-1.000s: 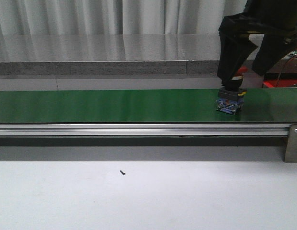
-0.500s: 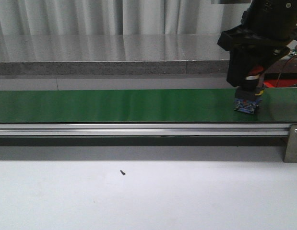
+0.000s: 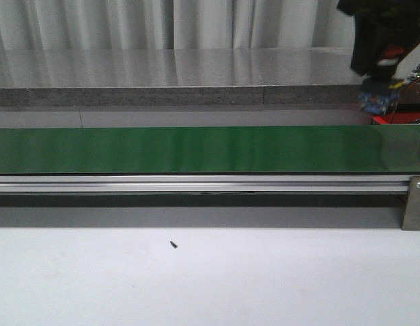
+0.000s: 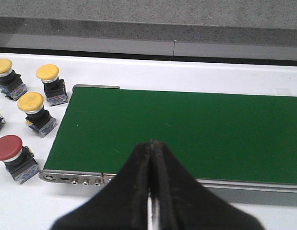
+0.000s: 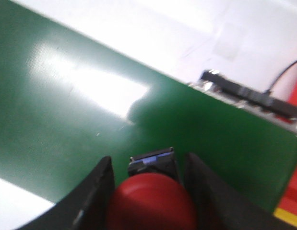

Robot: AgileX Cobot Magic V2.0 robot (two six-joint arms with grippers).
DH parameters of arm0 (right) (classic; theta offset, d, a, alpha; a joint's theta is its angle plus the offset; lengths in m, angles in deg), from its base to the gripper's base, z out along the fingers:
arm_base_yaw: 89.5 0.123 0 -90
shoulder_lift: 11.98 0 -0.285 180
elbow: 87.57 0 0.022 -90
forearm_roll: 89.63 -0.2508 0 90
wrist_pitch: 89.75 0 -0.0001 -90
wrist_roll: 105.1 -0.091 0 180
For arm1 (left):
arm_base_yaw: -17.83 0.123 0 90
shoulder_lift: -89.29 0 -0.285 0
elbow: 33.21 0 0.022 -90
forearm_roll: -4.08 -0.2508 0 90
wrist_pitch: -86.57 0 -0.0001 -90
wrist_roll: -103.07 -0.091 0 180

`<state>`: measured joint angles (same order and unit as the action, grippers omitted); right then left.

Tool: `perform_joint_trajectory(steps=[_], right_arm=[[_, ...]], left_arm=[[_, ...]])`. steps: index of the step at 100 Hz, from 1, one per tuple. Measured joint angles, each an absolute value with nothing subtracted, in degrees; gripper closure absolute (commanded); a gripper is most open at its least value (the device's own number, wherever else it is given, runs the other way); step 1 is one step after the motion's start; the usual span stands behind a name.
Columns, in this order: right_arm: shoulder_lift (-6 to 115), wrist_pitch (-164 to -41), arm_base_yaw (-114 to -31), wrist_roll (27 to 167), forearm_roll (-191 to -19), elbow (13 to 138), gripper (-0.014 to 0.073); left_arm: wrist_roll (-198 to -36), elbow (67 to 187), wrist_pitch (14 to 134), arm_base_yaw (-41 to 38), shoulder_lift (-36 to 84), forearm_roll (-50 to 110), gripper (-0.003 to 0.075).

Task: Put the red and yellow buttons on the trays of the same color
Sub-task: 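Carry the red button over the red tray with the right gripper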

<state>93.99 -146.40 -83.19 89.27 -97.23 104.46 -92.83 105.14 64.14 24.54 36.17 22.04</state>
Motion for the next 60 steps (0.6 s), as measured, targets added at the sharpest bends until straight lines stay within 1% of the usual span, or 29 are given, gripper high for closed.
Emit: perform_joint_trajectory(steps=[17, 37, 46, 60], right_arm=[[94.2, -147.7, -91.5, 89.2, -98.4, 112.4, 0.04], [100.2, -149.4, -101.0, 89.5, -103.5, 120.7, 0.04], [104.4, -149.8, -103.0, 89.9, -105.4, 123.6, 0.04], [110.7, -149.8, -103.9, 90.3, -105.9, 127.9, 0.04]], left_arm=[[-92.8, 105.1, 64.1, 24.5, 36.2, 22.0, 0.074], [-92.8, 105.1, 64.1, 24.5, 36.2, 22.0, 0.074], [-92.8, 105.1, 64.1, 24.5, 36.2, 22.0, 0.074], [-92.8, 105.1, 64.1, 24.5, 36.2, 22.0, 0.074]])
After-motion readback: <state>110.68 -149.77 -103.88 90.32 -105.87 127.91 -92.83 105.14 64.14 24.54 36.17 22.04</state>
